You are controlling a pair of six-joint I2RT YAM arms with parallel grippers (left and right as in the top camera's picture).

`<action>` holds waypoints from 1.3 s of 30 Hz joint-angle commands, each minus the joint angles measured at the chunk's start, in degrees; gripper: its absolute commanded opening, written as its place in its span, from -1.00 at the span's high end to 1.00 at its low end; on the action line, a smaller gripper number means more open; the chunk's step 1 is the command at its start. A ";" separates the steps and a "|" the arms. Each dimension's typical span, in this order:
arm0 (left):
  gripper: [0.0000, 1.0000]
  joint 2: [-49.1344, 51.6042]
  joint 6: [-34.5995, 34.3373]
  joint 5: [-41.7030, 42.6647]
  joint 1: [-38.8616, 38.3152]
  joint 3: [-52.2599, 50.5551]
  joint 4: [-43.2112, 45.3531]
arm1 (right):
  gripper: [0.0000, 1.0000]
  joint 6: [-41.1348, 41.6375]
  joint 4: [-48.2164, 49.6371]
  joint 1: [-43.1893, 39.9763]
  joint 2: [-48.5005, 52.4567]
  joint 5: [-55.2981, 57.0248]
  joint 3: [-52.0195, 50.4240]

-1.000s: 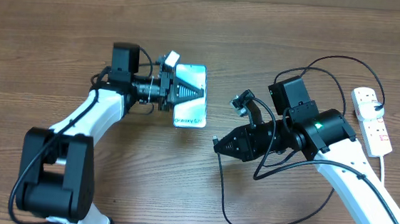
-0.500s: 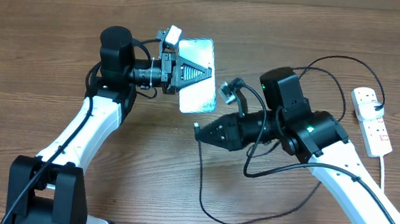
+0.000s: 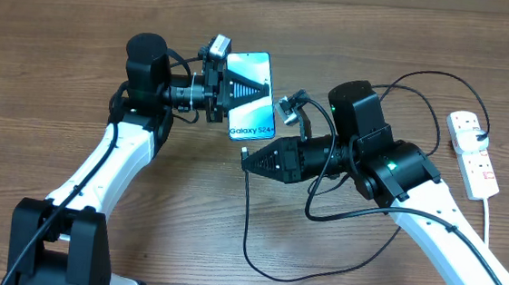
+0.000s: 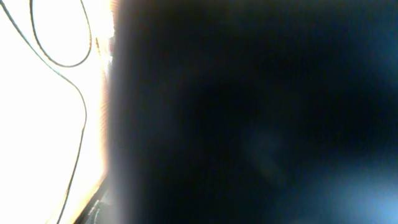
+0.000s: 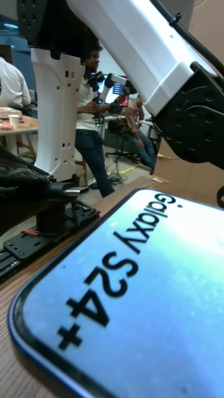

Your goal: Plug charger to phone and switch on socket

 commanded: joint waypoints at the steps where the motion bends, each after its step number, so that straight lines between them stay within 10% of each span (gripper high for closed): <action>1: 0.91 -1.09 -3.43 1.14 0.00 0.48 2.95 | 0.93 0.94 0.59 -0.15 -0.37 0.20 0.33; 39: 0.92 -1.09 -9.88 -0.48 -0.07 0.48 7.85 | 0.93 1.16 2.93 -4.61 -0.37 -4.13 0.33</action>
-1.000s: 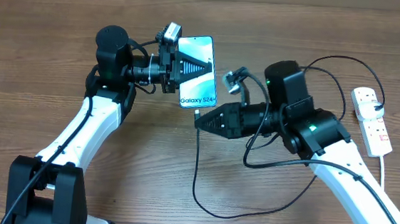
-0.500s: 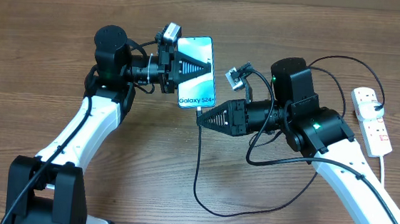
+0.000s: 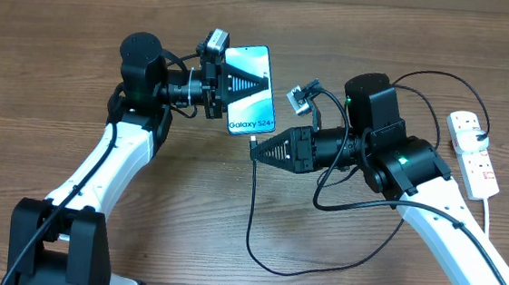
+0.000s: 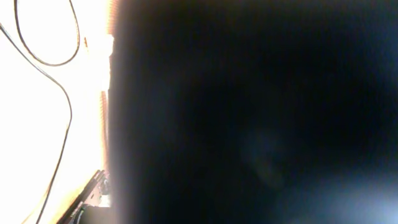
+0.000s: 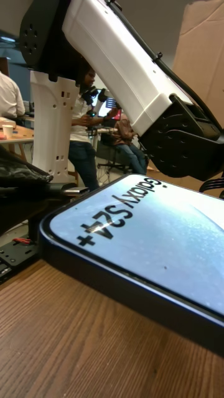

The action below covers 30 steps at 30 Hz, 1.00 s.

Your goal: Plug charger to phone and switch on socket

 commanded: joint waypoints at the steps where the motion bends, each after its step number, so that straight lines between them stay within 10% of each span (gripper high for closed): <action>1: 0.91 -1.09 -0.72 -0.44 -0.22 0.48 0.63 | 0.93 0.35 0.39 -0.42 -0.37 0.72 0.33; 30: 0.92 -1.09 -1.20 1.84 -1.55 0.48 0.94 | 0.93 4.76 1.44 -0.48 -0.35 2.01 0.33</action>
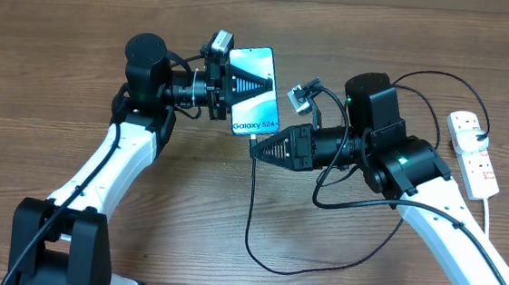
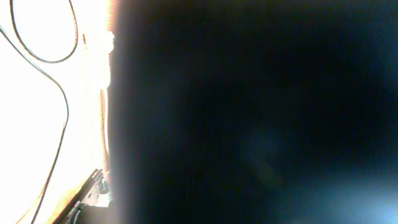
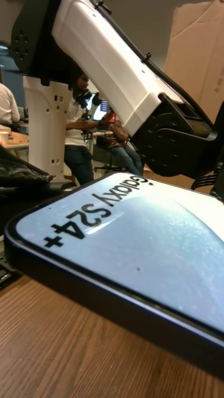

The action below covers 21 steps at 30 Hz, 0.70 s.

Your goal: Plug charger to phone and switch on socket

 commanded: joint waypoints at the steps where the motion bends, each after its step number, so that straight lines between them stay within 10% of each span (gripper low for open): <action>1: 0.92 -1.09 -0.52 2.75 -0.35 0.48 1.01 | 0.93 1.33 0.52 -0.48 -0.35 1.66 0.33; 21: 0.92 -1.09 -0.50 4.13 1.27 0.48 1.01 | 0.93 3.74 0.28 -0.48 -0.35 3.21 0.33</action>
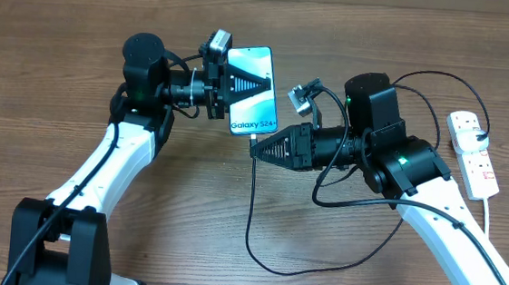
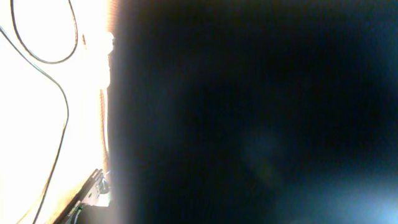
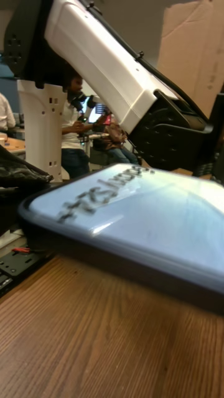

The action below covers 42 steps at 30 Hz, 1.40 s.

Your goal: Plug charger to phone and switch on socket

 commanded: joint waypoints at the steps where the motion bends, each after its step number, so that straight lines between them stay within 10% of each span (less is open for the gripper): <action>1: 0.91 -1.09 -0.35 3.45 0.63 0.48 0.66 | 0.93 1.44 0.37 -0.48 -0.37 2.49 0.33; 42: 0.92 -1.09 2.05 0.59 0.44 0.48 4.13 | 0.93 1.40 0.39 -0.48 -0.31 -2.97 0.33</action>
